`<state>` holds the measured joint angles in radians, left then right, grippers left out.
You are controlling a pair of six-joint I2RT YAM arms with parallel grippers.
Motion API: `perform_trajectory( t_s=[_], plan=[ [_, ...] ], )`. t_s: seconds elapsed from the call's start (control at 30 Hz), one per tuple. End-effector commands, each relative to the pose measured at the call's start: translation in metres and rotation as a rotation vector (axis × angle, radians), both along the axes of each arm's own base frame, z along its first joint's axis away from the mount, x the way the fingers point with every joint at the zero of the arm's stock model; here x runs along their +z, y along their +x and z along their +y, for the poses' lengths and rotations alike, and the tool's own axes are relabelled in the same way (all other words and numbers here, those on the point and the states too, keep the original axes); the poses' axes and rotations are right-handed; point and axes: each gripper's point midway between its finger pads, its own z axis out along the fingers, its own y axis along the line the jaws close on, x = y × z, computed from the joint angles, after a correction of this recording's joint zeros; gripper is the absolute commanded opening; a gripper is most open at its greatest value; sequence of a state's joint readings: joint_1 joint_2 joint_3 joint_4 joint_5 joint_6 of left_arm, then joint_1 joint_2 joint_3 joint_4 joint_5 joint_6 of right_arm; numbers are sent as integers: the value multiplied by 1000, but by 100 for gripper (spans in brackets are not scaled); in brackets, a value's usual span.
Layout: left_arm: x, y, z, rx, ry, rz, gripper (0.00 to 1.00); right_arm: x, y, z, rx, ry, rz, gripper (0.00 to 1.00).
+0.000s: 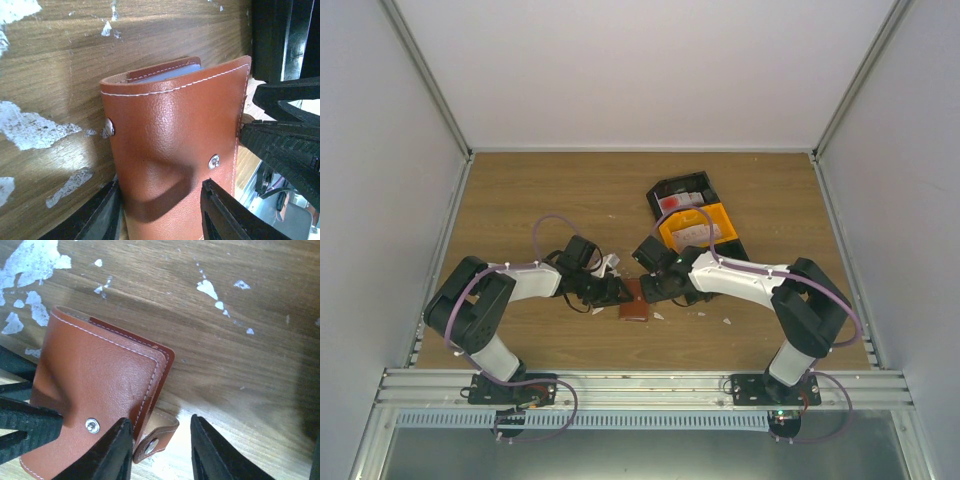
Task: Put the credit cards into the card holder
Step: Close the card holder at the center of the board.
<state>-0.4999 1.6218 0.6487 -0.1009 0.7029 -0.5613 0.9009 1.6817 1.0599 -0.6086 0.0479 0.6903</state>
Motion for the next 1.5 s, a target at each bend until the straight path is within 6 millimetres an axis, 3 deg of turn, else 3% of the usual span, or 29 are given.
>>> perform_trajectory(
  t_s=[0.0, 0.2, 0.4, 0.8, 0.97, 1.1, 1.23, 1.47],
  plan=[
    [-33, -11, 21, 36, 151, 49, 46, 3, -5, -7, -18, -20, -5, 29],
    [-33, -11, 21, 33, 150, 51, 46, 3, -10, -6, -14, 4, 14, 9],
    [-32, -11, 20, 32, 146, 52, 46, 4, -10, -4, -23, 19, 13, 1],
    [-22, -15, 30, 73, 160, 12, 58, 19, 7, 4, -25, 58, -83, 1],
    [-21, -16, 41, 103, 204, -17, 54, 25, 13, 11, -15, 103, -124, 1],
    [-19, -14, 47, 129, 232, -37, 43, 28, 14, 18, 1, 142, -138, 1],
    [-1, -13, 48, 147, 206, -90, 37, 30, 16, 22, 1, 162, -144, 0],
    [36, -13, 24, 110, 12, -165, 36, 31, 16, 28, 9, 202, -155, 0]
  ],
)
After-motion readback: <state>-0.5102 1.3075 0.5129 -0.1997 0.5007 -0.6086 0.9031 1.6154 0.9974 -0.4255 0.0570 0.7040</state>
